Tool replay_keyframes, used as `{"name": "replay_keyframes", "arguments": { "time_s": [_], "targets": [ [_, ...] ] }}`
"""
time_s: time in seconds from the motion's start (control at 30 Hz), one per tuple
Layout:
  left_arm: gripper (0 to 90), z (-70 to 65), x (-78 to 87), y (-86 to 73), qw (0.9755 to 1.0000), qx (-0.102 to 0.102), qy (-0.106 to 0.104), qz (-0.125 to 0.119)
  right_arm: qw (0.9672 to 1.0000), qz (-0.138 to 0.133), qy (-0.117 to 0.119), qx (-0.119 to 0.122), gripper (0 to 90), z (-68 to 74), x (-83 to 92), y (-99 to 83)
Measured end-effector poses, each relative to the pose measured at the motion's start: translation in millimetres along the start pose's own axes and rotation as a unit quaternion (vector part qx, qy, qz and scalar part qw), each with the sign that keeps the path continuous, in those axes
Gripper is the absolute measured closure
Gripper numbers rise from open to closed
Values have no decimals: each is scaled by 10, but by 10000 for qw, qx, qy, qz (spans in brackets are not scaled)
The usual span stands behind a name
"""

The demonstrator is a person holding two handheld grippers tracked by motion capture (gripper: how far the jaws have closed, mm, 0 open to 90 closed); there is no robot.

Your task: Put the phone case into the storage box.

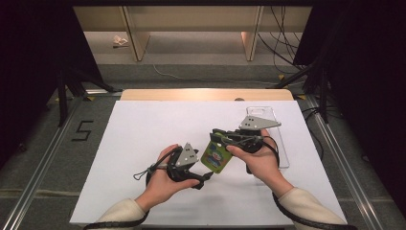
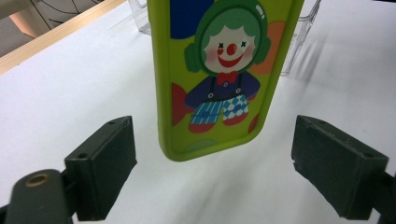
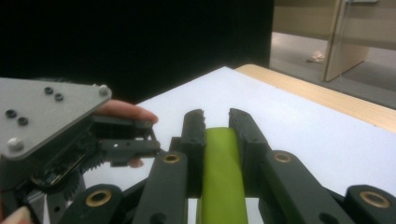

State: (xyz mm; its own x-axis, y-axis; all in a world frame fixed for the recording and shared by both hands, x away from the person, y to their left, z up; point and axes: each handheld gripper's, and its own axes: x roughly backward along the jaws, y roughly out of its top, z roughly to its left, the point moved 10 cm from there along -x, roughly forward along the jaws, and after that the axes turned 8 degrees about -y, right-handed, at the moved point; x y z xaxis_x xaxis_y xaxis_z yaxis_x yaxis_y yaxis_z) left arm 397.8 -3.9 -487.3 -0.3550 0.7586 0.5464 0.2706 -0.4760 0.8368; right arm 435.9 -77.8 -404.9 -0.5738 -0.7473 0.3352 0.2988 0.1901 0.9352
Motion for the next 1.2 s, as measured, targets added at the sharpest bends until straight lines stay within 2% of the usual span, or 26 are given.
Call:
{"name": "replay_keyframes", "arguments": {
  "time_s": [0.1,0.27,0.3,0.33,0.53,0.77,0.93,1.2],
  "targets": [
    [139,0,-2,-1,10000,13,-20,-13,10000,43,56,67,776,2,9,1],
    [148,14,-1,-13,10000,57,-31,-12,9987,232,233,384,776,31,32,-8],
    [148,15,0,-13,10000,64,-45,-23,9987,232,233,384,776,31,32,-8],
    [150,18,3,-15,9999,93,-61,-24,9979,291,295,500,776,48,41,-9],
    [151,25,4,-23,9999,101,-92,-25,9954,422,421,752,776,72,63,-13],
    [160,34,-1,-38,9999,88,-98,22,9934,523,540,863,776,91,71,-33],
    [162,24,-8,-45,9999,76,-138,46,9905,635,662,1026,776,118,74,-64],
    [177,13,-20,-57,9998,54,-199,77,9890,677,748,1084,775,150,75,-76]
  ]
}}
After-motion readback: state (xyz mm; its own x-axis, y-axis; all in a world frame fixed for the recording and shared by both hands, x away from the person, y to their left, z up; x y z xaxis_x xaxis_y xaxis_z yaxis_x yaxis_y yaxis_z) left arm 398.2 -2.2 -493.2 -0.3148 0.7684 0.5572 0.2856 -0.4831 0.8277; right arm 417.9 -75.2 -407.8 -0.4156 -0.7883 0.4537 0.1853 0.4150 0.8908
